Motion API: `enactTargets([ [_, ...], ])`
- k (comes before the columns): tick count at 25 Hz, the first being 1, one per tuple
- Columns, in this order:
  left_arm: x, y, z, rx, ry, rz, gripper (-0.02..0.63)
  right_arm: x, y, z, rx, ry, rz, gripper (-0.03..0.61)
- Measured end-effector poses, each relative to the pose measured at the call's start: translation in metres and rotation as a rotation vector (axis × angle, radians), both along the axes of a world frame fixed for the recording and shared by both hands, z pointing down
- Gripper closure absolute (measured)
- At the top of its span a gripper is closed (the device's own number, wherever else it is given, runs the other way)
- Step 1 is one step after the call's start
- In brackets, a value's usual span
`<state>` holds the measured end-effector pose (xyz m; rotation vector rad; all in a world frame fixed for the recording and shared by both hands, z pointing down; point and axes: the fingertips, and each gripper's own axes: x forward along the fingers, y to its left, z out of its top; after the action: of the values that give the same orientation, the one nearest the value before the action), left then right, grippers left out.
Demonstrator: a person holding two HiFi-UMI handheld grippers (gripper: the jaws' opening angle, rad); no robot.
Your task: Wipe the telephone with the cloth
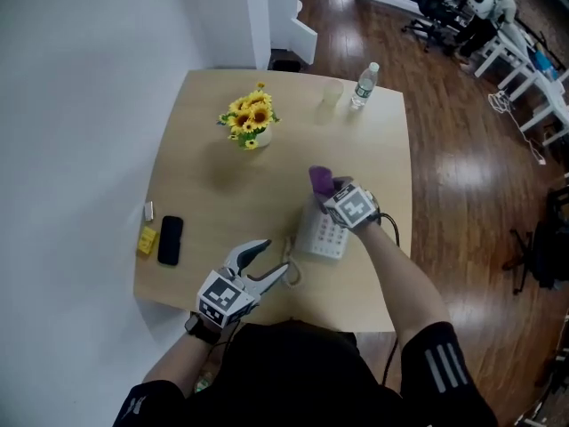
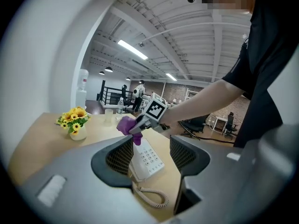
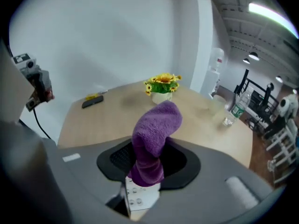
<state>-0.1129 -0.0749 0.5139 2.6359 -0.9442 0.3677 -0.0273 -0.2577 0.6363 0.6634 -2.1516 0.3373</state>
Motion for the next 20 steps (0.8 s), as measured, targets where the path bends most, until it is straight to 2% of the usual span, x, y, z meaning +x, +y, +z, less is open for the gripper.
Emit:
enactTargets([
  [5, -0.011, -0.002, 0.007, -0.02, -0.028, -0.035, 0.373, -0.002, -0.008, 0.046, 0.034, 0.208, -0.126, 0.439],
  [11, -0.019, -0.008, 0.012, -0.036, -0.032, -0.054, 0.373, -0.013, 0.01, 0.054, 0.084, 0.203, -0.157, 0.443],
  [20, -0.009, -0.019, 0.008, -0.012, -0.016, -0.027, 0.373, -0.031, 0.085, 0.063, 0.176, 0.262, -0.352, 0.443],
])
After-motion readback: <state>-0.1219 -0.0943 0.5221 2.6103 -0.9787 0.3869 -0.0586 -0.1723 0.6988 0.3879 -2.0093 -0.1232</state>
